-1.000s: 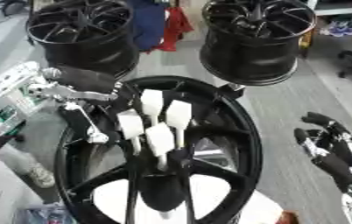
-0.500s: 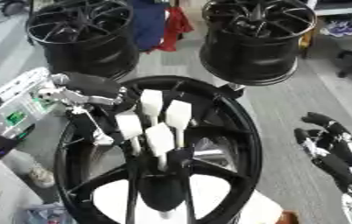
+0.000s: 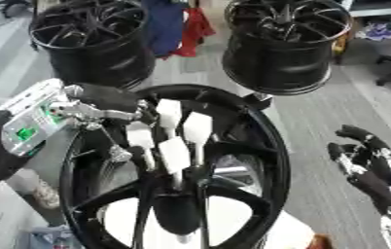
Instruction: Pull the pin out of the wheel hub.
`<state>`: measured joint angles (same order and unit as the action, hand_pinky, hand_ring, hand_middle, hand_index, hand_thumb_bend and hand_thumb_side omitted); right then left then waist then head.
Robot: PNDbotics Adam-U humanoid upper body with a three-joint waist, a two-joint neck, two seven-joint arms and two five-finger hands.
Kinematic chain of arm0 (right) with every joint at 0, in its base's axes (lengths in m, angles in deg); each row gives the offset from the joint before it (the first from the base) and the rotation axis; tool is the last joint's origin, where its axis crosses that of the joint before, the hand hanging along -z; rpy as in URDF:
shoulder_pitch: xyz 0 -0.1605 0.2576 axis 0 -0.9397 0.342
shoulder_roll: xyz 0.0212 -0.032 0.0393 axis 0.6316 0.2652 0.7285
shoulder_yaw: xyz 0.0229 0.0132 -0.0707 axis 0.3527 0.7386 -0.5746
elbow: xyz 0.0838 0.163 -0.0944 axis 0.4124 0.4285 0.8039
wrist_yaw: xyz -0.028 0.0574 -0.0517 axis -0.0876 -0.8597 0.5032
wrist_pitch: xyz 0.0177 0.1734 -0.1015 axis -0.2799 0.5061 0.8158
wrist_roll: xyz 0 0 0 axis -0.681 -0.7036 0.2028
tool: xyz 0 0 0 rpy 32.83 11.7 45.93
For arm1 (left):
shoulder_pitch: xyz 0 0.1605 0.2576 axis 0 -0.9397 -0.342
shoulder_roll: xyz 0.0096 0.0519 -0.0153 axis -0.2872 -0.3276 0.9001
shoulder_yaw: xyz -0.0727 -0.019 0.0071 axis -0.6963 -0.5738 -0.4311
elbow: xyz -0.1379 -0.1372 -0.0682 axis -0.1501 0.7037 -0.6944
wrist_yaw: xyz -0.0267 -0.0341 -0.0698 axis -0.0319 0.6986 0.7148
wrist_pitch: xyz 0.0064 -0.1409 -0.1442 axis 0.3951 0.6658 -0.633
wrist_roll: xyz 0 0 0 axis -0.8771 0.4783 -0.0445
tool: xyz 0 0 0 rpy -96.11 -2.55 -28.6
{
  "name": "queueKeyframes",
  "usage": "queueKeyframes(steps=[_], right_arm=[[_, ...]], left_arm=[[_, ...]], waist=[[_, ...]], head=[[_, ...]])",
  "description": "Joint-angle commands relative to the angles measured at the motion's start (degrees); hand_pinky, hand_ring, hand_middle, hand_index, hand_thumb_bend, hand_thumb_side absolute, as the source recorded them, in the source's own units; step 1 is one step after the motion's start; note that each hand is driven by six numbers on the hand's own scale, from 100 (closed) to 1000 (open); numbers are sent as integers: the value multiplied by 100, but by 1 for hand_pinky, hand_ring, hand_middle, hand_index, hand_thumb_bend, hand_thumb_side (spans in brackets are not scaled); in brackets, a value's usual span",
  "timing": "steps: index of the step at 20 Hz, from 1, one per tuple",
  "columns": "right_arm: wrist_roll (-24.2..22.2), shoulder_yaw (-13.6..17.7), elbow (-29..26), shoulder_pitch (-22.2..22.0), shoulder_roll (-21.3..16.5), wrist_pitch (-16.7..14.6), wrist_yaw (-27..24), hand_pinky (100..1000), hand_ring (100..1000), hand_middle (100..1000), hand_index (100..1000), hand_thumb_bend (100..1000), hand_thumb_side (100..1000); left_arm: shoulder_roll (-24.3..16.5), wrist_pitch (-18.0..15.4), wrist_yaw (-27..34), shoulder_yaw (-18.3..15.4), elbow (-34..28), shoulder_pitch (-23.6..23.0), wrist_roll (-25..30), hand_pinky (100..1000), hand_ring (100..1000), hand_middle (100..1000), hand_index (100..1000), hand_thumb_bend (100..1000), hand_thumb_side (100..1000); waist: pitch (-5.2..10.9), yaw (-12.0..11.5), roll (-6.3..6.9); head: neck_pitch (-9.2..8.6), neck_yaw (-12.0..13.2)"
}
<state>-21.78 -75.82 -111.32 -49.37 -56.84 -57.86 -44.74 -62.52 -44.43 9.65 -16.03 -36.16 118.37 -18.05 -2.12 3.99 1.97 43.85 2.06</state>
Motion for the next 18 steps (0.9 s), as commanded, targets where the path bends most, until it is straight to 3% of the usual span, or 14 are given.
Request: queueKeyframes(steps=[1,10,18], right_arm=[[9,24,-44,50,-102,7,12,632,645,770,827,364,305],[11,23,-34,46,-107,9,11,632,645,769,827,361,304],[32,50,-31,25,-111,8,14,632,645,769,827,363,305]], left_arm=[[-180,-1296,59,-99,-67,129,1322,325,460,560,692,100,100],[-356,-929,437,-407,-460,299,1322,268,417,517,656,100,122],[-884,-455,778,-1244,-809,329,1322,263,416,521,663,100,100]], waist=[[62,-8,-18],[83,-28,-18],[98,-93,-21]], head=[[27,10],[27,6],[27,-39]])
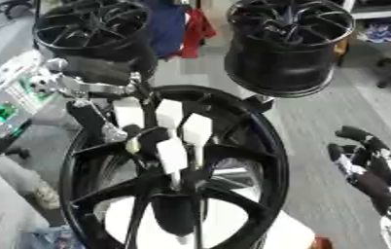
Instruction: Pull the pin out of the wheel hub.
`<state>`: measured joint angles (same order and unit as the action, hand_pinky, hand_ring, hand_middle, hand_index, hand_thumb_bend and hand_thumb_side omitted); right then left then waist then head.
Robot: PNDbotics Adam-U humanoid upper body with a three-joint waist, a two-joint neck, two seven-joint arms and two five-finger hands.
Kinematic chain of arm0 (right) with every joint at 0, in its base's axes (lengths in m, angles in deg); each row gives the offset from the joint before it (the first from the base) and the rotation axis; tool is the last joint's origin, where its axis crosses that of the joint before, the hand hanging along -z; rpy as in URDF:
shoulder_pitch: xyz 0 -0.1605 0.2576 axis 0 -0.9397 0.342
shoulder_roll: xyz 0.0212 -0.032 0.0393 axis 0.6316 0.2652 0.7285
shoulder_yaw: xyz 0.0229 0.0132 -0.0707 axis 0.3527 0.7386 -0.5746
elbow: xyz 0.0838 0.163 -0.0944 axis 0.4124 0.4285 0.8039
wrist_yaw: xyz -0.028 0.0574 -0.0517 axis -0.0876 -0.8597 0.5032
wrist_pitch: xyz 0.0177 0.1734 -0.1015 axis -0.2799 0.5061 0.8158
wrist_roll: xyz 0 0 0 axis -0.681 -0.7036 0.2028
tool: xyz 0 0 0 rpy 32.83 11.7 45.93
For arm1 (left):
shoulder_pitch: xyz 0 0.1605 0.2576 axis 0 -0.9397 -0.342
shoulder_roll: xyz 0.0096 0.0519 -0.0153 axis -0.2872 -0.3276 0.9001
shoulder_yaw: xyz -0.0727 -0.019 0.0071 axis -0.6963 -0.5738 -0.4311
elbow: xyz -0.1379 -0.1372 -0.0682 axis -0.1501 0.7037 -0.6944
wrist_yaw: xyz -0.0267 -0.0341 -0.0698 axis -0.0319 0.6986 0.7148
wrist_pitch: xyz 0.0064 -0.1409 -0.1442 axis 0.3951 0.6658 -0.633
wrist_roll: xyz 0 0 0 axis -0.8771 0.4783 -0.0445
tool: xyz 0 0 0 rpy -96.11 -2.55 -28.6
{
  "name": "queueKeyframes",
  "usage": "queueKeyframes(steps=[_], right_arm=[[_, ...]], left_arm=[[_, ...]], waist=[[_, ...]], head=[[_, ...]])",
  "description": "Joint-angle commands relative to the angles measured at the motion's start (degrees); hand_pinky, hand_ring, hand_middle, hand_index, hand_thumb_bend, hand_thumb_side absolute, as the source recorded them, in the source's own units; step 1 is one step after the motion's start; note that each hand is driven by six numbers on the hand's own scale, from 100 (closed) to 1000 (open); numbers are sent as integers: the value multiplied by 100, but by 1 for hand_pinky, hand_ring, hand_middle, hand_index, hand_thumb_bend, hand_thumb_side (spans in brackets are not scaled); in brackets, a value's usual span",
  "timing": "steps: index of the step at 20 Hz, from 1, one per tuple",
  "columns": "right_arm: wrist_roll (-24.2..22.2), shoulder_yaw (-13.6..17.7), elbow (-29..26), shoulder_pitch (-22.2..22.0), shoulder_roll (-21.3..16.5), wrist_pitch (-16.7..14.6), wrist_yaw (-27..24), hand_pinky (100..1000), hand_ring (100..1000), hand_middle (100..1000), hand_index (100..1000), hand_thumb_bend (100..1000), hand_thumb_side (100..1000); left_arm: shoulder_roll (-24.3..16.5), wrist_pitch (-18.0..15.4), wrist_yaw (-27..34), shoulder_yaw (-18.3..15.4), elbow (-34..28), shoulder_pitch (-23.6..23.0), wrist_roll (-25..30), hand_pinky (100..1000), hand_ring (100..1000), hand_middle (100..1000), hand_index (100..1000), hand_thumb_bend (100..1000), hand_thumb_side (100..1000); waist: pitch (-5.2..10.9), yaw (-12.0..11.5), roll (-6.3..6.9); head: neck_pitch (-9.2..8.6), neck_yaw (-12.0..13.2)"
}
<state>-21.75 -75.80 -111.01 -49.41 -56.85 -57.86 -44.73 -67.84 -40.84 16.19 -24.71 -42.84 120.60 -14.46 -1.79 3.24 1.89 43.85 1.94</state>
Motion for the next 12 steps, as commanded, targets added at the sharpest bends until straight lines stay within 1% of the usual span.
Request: queueKeyframes(steps=[1,4,7,10,12], right_arm=[[40,61,-61,22,-108,7,14,632,645,769,827,363,305],[72,97,-60,3,-97,3,20,632,645,769,827,365,304],[113,140,-61,-8,-82,-1,27,632,645,769,826,366,304],[118,134,-61,0,-78,-1,33,632,645,769,826,364,305],[100,113,-61,12,-82,1,33,632,645,769,826,364,305]], left_arm=[[-454,-739,178,-505,-146,55,963,260,413,519,663,100,100],[-818,-498,311,-903,-30,-214,861,251,405,515,663,100,100],[-1174,-241,221,-1323,289,-604,622,257,407,517,667,100,100],[-1276,18,10,-1766,673,-1044,352,261,410,519,670,100,100],[-1291,44,-57,-2059,673,-1293,268,261,410,519,670,100,100]], waist=[[66,-37,-16],[65,-96,-24],[50,-178,-33],[46,-165,-31],[45,-123,-23]], head=[[27,-47],[27,-117],[18,-212],[17,-207],[16,-167]])
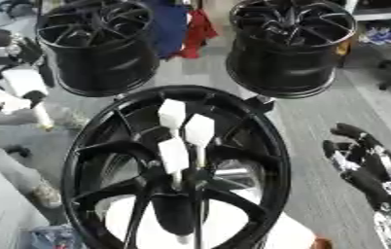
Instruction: Pull the pin out of the wheel hub.
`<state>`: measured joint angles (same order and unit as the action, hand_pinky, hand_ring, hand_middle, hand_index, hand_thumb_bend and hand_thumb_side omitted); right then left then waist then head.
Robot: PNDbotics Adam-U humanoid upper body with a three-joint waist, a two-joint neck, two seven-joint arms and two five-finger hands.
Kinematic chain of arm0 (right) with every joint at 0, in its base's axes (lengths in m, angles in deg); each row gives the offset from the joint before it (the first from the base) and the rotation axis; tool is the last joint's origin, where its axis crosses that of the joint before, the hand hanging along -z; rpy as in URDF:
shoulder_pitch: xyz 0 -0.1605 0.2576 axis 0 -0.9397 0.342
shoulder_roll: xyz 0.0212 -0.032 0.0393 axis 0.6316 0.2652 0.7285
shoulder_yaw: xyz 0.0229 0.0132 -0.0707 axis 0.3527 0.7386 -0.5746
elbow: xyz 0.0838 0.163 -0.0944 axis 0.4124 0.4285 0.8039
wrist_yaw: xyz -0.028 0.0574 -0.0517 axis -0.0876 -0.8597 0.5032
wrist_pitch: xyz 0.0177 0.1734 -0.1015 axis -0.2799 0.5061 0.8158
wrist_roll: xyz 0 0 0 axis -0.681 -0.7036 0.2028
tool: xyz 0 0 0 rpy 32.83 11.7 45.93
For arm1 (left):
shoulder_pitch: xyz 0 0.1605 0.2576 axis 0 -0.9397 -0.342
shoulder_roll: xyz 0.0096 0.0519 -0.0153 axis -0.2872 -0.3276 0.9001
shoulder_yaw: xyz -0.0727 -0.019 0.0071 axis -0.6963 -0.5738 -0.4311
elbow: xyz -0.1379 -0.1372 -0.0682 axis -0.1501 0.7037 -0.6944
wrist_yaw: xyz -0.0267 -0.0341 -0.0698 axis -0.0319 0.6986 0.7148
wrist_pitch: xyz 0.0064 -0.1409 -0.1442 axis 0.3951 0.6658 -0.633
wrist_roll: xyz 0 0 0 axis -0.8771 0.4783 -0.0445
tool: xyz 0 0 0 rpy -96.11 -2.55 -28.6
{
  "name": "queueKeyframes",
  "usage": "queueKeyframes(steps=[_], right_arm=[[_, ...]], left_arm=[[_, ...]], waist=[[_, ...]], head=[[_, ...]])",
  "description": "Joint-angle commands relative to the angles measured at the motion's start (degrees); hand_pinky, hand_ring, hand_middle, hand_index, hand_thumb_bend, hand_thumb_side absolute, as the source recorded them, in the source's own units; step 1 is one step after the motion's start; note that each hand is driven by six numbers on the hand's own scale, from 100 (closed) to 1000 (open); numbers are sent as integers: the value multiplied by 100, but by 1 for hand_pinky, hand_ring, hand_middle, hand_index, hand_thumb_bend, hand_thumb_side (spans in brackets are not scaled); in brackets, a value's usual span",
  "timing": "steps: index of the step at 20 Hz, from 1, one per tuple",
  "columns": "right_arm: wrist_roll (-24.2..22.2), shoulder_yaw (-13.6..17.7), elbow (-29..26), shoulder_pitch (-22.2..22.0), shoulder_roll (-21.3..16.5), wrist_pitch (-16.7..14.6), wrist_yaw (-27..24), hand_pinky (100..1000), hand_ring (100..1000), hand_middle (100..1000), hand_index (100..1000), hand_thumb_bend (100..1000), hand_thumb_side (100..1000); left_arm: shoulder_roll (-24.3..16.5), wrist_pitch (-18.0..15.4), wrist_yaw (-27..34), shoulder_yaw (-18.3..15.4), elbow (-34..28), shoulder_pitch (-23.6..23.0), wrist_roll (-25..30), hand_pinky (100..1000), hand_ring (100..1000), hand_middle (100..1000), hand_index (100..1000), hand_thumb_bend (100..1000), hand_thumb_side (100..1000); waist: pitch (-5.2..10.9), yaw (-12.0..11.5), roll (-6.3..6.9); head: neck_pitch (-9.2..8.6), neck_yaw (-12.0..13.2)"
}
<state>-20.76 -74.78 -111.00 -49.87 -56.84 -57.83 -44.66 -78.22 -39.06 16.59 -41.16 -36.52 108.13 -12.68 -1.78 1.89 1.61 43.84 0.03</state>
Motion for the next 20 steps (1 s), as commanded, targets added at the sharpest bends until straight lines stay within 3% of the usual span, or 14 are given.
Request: queueKeyframes(steps=[1,2,3,6,7,8,10,11,13,16,20], right_arm=[[11,27,-66,66,-74,-4,23,632,645,769,827,365,306],[39,66,-70,65,-61,-7,21,632,645,769,827,365,306],[63,93,-72,60,-51,-7,22,632,645,769,827,365,307],[93,118,-73,52,-41,-4,31,632,645,769,827,367,306],[105,128,-76,52,-43,-4,32,632,644,769,827,368,307],[115,137,-79,53,-46,-4,33,632,644,769,827,368,306],[118,129,-82,57,-49,-1,32,632,644,769,827,368,306],[105,110,-80,61,-48,2,30,632,644,769,827,369,306],[68,70,-75,67,-41,6,23,632,644,769,827,368,307],[45,58,-73,65,-37,5,14,632,644,769,827,368,307],[50,66,-73,54,-32,5,10,632,644,769,827,369,307]], left_arm=[[-290,-126,-132,-562,51,-151,120,366,477,594,733,100,100],[-313,-71,-200,-717,138,-284,170,376,484,600,739,100,100],[-280,7,-285,-877,264,-434,208,454,543,669,795,151,148],[-193,270,-554,-1332,692,-881,159,513,596,716,819,208,175],[-176,356,-640,-1473,831,-1021,90,582,664,758,847,265,217],[-158,442,-726,-1614,971,-1162,14,669,740,801,879,387,336],[-79,635,-920,-1928,1285,-1476,-173,722,778,830,903,479,431],[-16,737,-1021,-2094,1451,-1642,-273,762,813,856,921,574,535],[122,928,-1212,-2403,1760,-1876,-463,772,822,864,928,586,569],[304,1181,-1483,-2646,2200,-1815,-734,766,808,853,924,544,565],[495,1120,-1806,-2813,2398,-1707,-1059,751,784,835,914,496,552]], waist=[[23,-9,-13],[4,-96,-34],[-9,-167,-50],[-35,-211,-88],[-45,-215,-94],[-51,-212,-97],[-54,-187,-93],[-47,-162,-91],[-29,-123,-92],[-15,-105,-106],[-10,-118,-118]], head=[[-6,-21],[-22,-92],[-33,-151],[-46,-199],[-46,-200],[-43,-198],[-29,-173],[-14,-145],[10,-98],[21,-76],[26,-79]])
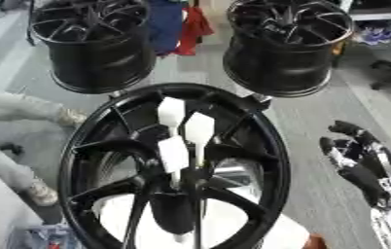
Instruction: Pull the pin out of the wheel hub.
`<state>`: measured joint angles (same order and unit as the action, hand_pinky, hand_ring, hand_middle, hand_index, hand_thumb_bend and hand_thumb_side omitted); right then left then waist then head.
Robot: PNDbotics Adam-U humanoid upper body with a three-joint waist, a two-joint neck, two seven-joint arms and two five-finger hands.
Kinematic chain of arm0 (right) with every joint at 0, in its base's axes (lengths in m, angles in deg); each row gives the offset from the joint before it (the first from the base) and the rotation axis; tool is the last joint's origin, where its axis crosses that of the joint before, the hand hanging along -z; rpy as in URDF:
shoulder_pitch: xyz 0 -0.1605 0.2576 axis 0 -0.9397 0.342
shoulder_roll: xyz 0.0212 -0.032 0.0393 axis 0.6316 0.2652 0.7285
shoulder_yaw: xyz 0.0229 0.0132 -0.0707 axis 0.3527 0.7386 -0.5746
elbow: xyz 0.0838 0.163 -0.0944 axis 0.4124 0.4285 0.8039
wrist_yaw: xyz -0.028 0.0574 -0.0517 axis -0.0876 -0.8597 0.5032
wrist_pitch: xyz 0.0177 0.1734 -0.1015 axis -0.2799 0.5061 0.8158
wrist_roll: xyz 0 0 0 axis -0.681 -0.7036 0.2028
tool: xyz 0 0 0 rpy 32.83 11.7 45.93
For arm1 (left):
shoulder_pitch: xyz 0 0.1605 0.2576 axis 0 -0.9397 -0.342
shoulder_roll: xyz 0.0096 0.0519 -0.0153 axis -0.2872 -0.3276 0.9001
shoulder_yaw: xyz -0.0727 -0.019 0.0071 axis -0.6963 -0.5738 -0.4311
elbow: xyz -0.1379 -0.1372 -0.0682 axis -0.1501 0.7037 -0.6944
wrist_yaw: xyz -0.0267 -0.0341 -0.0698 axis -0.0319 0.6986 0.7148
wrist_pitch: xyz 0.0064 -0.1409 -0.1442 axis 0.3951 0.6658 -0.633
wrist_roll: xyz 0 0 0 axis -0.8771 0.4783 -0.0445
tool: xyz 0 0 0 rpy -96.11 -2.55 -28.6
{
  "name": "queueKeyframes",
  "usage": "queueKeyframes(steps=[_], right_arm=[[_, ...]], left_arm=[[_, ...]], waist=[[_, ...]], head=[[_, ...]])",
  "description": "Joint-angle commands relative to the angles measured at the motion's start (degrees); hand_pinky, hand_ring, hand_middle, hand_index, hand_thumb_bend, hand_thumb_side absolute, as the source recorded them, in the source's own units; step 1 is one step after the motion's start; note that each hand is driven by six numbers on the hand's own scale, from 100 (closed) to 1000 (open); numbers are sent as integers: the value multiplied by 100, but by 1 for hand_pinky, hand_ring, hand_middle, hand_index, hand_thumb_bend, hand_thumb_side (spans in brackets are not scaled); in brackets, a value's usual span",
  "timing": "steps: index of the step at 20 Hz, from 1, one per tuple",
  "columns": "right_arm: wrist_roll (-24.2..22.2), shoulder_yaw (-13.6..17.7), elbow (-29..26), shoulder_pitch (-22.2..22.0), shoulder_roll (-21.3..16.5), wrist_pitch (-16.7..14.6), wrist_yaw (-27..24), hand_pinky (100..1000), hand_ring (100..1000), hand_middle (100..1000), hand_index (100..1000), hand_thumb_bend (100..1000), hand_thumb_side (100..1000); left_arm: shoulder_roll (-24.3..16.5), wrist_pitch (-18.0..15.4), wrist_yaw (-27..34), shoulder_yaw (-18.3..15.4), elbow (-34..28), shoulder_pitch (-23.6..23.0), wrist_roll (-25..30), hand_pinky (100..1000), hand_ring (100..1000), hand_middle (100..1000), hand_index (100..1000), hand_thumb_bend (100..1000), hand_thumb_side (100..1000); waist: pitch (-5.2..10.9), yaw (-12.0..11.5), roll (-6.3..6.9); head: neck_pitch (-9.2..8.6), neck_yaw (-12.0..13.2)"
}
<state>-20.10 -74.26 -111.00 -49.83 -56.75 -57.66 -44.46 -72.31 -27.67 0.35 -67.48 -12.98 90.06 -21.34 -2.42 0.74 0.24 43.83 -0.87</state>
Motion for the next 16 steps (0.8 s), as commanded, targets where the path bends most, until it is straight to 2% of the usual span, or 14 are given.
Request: queueKeyframes(steps=[1,2,3,7,14,16], right_arm=[[-16,14,-73,49,-40,-12,-9,632,644,769,827,369,307],[-17,13,-73,50,-40,-12,-9,632,644,769,827,369,307],[-17,12,-72,50,-39,-12,-9,632,644,769,827,370,307],[4,43,-69,29,9,-15,-15,632,644,769,826,370,305],[-5,37,-82,55,44,-15,-17,631,644,769,827,360,288],[-16,28,-90,75,50,-11,-16,631,645,769,827,359,286]], left_arm=[[-71,-48,-247,-190,59,100,-272,751,784,835,914,496,552],[-54,-72,-295,-186,80,97,-355,751,784,835,914,496,552],[-42,-94,-325,-175,103,96,-439,680,696,780,880,350,551],[405,-353,-88,-594,-303,181,-805,631,632,735,841,189,548],[1412,-383,529,-1590,-1307,-146,-1430,598,608,702,817,156,524],[1732,-380,726,-1694,-1628,-244,-1628,597,609,702,815,159,526]], waist=[[53,-3,18],[53,-2,18],[54,-1,16],[52,-86,-42],[26,-124,-108],[13,-124,-126]], head=[[27,12],[27,12],[27,13],[29,-86],[-6,-97],[-11,-79]])
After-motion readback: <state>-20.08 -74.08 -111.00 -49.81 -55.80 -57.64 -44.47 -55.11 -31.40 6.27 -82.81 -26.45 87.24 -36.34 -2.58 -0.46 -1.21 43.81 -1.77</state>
